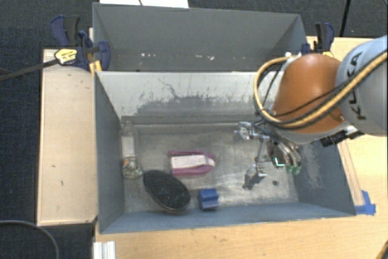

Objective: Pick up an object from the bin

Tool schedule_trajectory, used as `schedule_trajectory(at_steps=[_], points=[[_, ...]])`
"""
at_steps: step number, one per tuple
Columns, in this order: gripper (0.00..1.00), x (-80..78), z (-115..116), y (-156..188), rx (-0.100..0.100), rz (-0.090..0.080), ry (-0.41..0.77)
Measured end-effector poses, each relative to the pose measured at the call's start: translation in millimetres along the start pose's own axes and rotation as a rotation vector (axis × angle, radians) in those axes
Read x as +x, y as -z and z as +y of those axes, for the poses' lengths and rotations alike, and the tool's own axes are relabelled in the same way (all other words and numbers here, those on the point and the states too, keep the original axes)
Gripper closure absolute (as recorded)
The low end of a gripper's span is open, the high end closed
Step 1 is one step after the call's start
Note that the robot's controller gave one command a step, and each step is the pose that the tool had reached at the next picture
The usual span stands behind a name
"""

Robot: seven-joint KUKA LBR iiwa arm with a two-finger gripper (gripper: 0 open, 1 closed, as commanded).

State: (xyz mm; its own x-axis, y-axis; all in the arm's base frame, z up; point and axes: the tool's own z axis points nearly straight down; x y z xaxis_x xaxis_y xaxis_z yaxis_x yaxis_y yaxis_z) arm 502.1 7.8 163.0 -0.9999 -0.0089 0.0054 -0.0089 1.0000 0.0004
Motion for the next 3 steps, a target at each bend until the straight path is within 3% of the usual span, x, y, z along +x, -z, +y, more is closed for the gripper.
schedule_trajectory(at_steps=[1, 2, 3], points=[[1.0, -1.9, 0.0, 3.8, 0.0, -0.008, -0.001], [0.0, -1.9, 0.0, 3.8, 0.0, -0.008, -0.001], [0.0, -66.4, 67.6, -93.0, 0.0, -0.008, 0.217]])
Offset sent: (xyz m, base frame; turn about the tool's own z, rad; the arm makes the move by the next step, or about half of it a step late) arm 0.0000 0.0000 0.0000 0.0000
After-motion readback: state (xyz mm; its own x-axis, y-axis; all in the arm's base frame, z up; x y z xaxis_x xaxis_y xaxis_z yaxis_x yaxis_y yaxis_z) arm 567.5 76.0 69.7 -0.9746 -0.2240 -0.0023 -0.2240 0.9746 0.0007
